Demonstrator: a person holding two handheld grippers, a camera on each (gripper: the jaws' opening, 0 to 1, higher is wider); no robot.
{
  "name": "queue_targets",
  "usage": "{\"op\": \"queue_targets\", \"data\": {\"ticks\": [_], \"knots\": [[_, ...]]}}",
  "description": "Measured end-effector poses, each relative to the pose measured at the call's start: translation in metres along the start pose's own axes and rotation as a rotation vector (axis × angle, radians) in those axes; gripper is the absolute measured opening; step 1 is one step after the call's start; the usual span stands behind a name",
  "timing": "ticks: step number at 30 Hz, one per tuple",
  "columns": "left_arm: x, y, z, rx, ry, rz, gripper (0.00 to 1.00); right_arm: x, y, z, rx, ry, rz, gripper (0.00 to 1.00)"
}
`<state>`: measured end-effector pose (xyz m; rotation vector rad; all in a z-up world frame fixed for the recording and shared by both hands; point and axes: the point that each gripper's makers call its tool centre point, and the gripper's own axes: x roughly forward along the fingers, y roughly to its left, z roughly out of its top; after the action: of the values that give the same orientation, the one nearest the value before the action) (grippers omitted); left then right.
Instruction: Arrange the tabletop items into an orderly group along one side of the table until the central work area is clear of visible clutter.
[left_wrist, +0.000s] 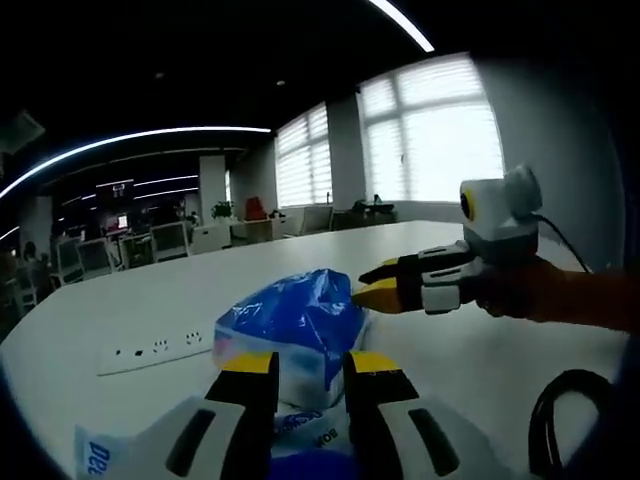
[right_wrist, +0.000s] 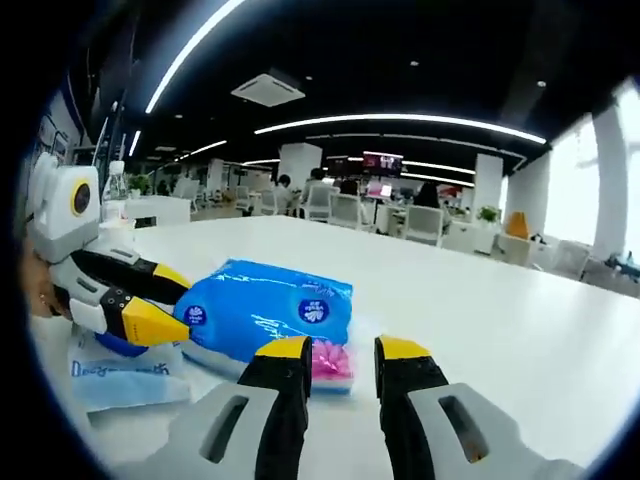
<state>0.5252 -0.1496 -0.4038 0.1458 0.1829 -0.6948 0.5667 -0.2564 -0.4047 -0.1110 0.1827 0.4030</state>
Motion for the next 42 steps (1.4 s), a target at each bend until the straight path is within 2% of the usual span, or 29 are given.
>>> {"op": "queue_targets", "data": {"ticks": [4, 8, 13, 17, 18, 20, 22, 26, 30, 34, 40, 42], "knots": [[0.0, -0.004, 0.0, -0.035, 0.003, -0.012, 0.24, 0.003, -0.003, 0.0, 0.027, -0.005, -0.011, 0.26], [0.0, -0.004, -0.001, -0.011, 0.008, -0.004, 0.24, 0.004, -0.007, -0.001, 0.045, -0.004, -0.022, 0.25], [0.001, -0.003, -0.003, -0.015, 0.006, 0.004, 0.22, 0.009, -0.004, -0.002, 0.038, -0.013, -0.022, 0.14], [0.001, -0.002, -0.003, 0.007, 0.003, 0.004, 0.15, 0.01, -0.003, -0.003, 0.037, -0.016, -0.03, 0.14], [0.001, -0.003, 0.0, 0.028, -0.019, -0.008, 0.14, 0.01, -0.004, -0.003, 0.043, -0.016, -0.033, 0.13], [0.002, -0.004, -0.002, 0.034, -0.016, -0.012, 0.11, 0.009, -0.005, -0.004, 0.089, -0.015, -0.03, 0.09], [0.003, -0.007, -0.002, 0.077, -0.012, -0.016, 0.08, 0.009, -0.005, -0.004, 0.087, -0.013, -0.03, 0.03], [0.003, -0.007, 0.0, 0.088, -0.014, -0.007, 0.03, 0.006, -0.007, -0.005, 0.084, -0.014, -0.026, 0.0], [0.003, -0.004, 0.0, 0.095, -0.015, 0.007, 0.0, 0.003, -0.005, -0.003, 0.041, -0.009, -0.032, 0.0], [0.002, 0.002, 0.004, 0.099, -0.043, 0.028, 0.0, 0.002, -0.005, 0.002, 0.011, -0.017, -0.041, 0.0], [0.0, -0.001, 0.006, 0.158, -0.034, 0.021, 0.0, 0.001, -0.004, 0.005, -0.06, -0.012, -0.051, 0.0], [-0.001, 0.0, 0.01, 0.137, -0.049, 0.02, 0.0, -0.001, -0.004, 0.007, -0.074, -0.019, -0.051, 0.0]]}}
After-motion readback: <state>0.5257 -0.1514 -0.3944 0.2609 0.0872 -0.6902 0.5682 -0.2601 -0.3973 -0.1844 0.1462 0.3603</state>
